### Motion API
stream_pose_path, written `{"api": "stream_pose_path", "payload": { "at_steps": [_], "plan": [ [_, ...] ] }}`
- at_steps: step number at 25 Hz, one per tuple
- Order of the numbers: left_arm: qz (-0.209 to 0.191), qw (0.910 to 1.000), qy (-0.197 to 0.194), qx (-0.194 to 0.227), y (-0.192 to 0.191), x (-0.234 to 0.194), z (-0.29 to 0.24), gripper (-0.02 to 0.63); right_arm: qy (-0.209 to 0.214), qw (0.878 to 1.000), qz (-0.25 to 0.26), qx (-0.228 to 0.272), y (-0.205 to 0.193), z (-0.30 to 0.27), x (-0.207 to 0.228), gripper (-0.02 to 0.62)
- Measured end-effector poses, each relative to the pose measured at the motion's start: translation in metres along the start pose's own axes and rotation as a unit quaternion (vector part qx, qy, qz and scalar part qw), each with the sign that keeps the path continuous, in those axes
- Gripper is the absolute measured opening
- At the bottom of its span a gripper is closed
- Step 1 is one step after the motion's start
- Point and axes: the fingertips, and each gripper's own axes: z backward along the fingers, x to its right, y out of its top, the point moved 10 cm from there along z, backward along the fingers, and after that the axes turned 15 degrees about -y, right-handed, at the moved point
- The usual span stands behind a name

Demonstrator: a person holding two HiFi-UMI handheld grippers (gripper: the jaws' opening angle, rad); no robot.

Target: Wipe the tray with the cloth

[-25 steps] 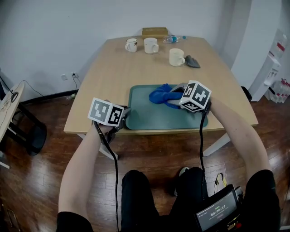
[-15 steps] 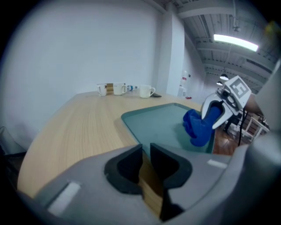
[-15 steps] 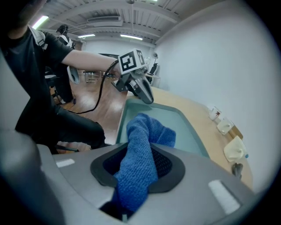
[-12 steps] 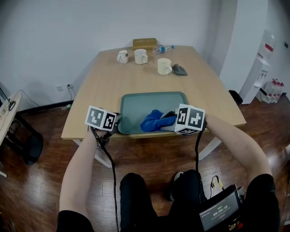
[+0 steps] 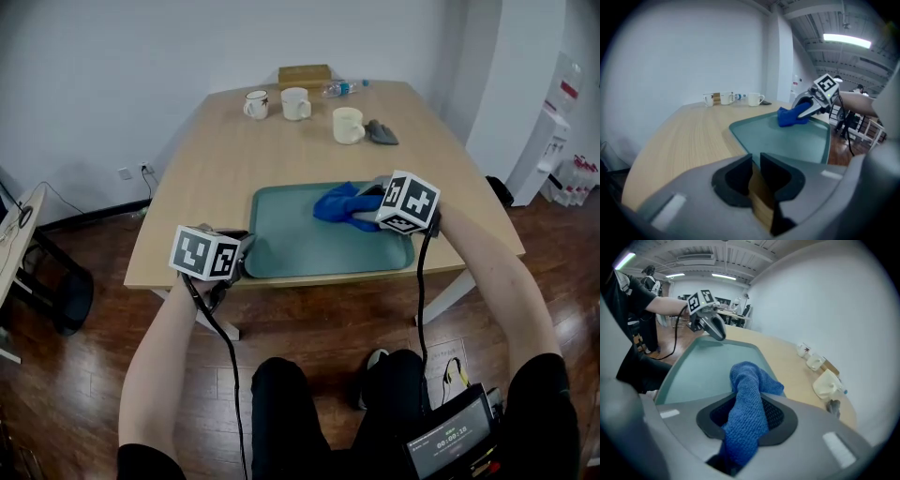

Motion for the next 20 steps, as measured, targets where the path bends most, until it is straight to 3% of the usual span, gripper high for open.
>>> {"api": "stream_pose_path", "payload": {
  "at_steps": [3,8,20],
  "plan": [
    [0.003,1.0,-0.002,-0.001,0.004,0.001,0.001,0.055,-0.031,0.999,-0.019,-0.016,-0.01,-0.011,0.031,0.112],
    [-0.001,1.0,-0.002,-0.002,0.005,0.0,-0.001,0.055,-0.03,0.998,-0.057,-0.005,-0.019,-0.019,0.046,0.112],
    [-0.005,0.9999,0.009,-0.001,0.0,-0.001,-0.004,0.055,0.016,1.0,-0.011,0.009,-0.016,0.017,-0.015,0.112]
  ]
}}
